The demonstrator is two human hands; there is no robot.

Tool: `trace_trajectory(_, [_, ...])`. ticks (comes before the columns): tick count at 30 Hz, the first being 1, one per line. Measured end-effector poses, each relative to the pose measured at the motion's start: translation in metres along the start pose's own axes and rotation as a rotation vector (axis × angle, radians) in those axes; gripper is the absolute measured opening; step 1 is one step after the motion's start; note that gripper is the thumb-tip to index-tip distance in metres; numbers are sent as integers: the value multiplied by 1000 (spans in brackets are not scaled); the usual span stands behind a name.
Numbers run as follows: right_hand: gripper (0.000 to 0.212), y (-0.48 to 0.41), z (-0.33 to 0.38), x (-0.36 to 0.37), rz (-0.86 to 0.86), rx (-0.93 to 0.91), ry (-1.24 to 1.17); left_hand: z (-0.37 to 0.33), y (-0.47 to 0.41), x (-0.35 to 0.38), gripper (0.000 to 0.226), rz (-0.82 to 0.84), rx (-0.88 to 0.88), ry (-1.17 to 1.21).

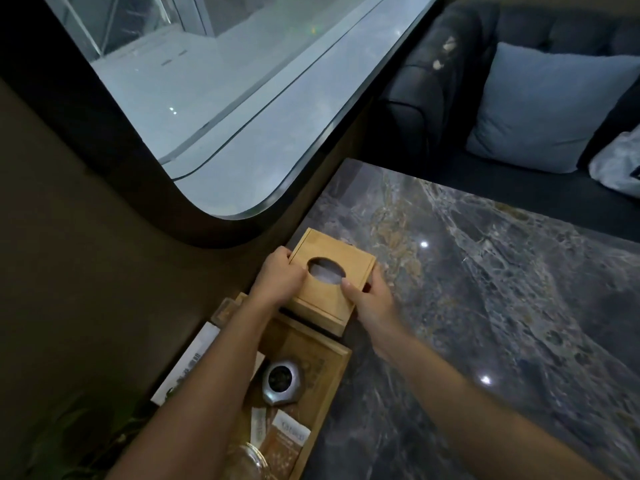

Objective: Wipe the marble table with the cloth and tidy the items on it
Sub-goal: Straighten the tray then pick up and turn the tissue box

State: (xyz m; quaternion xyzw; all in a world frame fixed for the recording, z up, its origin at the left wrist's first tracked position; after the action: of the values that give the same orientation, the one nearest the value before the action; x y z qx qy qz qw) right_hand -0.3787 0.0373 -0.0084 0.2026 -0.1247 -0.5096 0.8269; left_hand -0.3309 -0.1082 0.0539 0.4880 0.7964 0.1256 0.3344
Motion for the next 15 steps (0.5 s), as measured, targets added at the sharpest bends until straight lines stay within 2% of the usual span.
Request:
trace_trajectory(3, [88,2,-1,7,-15,-10,84,9,-4,-4,47,-13,-16,-40])
trace_trajectory(5, [93,2,1,9,3,-12,82,10,-4,-6,49,-82,4,-93])
trace_trajectory(7, [94,0,0,8,13,8,121,8,3,-5,50,-216,81,-313])
trace_trajectory(10, [81,0,0,4,26,70,153,8,23,9,53,-337,265,-591])
trace_trajectory(13, [57,-1,0,2,50,86,130,22,37,34,72,-222,317,-746])
trace_trajectory(15, [60,0,1,4,42,65,141,33,39,43,83,-175,305,-864])
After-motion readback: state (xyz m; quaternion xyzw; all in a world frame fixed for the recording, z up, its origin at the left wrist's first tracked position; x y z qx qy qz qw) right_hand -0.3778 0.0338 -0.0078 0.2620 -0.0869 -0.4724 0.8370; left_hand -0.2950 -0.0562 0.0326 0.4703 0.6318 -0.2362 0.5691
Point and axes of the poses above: each hand's wrist, its own y-axis away from the middle knuckle, its own x-axis out of the palm, z = x × y, the point moved 4 cm from there along -y, towards the middle knuckle, and after that the axes turned 2 degrees about y, right-handed, at the moved point
